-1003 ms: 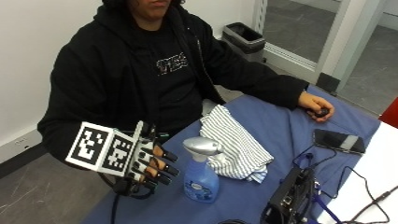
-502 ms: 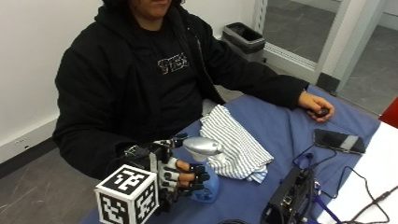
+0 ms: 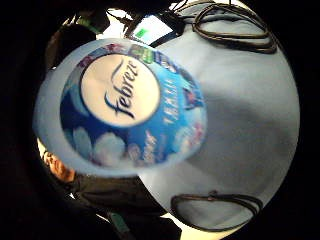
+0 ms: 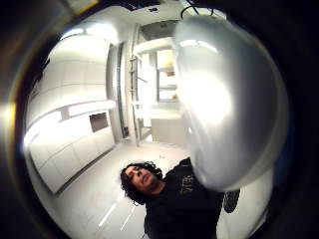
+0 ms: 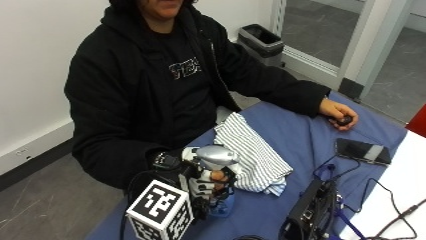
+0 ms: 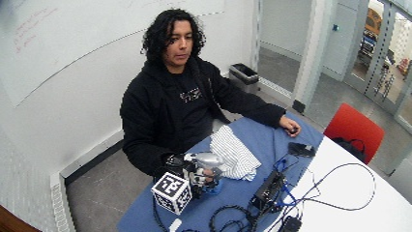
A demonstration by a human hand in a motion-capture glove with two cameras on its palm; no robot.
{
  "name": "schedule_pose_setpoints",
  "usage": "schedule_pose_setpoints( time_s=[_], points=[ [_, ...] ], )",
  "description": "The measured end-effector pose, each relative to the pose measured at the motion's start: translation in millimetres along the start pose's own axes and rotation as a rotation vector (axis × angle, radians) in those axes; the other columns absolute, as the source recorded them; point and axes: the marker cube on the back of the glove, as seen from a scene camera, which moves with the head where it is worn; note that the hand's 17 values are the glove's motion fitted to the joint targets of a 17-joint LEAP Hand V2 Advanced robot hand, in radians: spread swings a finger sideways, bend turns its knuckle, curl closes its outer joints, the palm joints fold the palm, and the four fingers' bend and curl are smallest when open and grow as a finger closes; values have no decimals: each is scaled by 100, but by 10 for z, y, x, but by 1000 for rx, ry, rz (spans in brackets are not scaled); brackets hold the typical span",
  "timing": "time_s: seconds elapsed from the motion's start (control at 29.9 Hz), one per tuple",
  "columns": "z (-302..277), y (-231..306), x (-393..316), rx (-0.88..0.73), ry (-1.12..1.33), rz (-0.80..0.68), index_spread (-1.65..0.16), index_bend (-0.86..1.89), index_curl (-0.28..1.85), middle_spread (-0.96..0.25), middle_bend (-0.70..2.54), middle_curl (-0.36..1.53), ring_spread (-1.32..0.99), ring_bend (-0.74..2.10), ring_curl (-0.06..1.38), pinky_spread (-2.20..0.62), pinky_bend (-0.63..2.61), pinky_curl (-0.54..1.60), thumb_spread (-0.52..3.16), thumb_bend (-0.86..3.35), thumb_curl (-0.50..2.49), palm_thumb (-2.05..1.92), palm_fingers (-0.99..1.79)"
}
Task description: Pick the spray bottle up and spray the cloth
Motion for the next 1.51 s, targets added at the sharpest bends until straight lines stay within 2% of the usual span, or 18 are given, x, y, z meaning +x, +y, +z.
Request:
schedule_pose_setpoints(
  time_s=[0.13,0.37,0.5,0.87,1.04,1.3,1.51],
  points=[
    [38,-86,11,116,-2,-24,-22,21,36,-3,37,40,-7,43,33,14,13,25,112,9,40,93,99],
    [42,-195,46,499,113,-99,-25,19,40,-13,45,46,-17,55,41,-12,33,34,82,3,48,98,142],
    [36,-211,41,581,153,-137,-26,25,44,-17,51,48,-20,62,44,-20,36,37,66,0,53,98,147],
    [40,-216,44,616,202,-193,-28,36,51,-21,61,53,-23,69,49,-29,42,41,36,-2,62,100,143],
    [150,-435,39,661,163,-217,-28,38,53,-22,63,54,-24,71,50,-30,44,43,29,-2,64,99,141],
    [183,-328,-110,541,203,-200,-27,39,56,-21,65,56,-23,73,51,-29,46,44,22,-2,67,99,138],
    [134,-67,-540,279,393,-91,-27,39,56,-21,66,56,-23,73,51,-28,46,44,20,-2,69,99,136]
  ],
)
